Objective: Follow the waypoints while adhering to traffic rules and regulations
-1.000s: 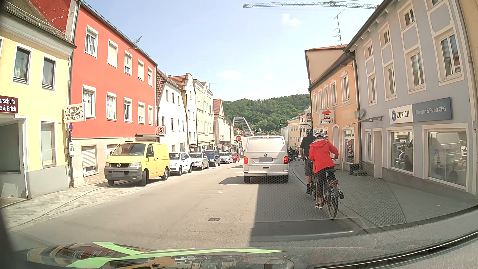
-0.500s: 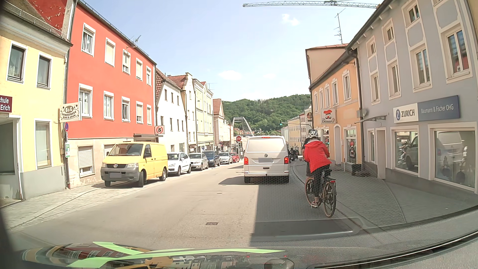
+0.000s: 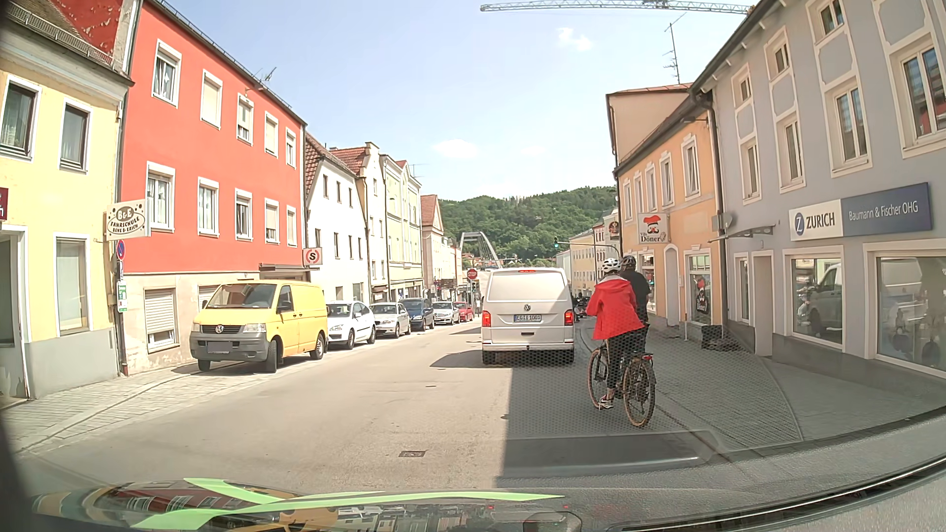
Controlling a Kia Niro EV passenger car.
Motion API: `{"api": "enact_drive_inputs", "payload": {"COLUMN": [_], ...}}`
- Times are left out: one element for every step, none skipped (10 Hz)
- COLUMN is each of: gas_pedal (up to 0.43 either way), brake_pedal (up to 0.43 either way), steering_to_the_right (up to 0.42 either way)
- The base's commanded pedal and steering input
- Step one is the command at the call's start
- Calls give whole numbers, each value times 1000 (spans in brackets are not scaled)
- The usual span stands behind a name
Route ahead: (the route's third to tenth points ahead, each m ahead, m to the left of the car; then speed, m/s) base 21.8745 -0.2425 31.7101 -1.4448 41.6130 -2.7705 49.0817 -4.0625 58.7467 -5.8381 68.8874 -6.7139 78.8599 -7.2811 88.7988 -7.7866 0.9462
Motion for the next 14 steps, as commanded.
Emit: {"api": "enact_drive_inputs", "payload": {"gas_pedal": [0, 0, 0, 0, 0, 0, 0, 0, 0, 0, 0, 0, 0, 0], "brake_pedal": [140, 140, 140, 159, 171, 171, 189, 201, 201, 195, 171, 171, 177, 183], "steering_to_the_right": [-3, -3, -3, -3, -3, -3, -3, -3, -3, -3, -3, -3, -3, -3]}}
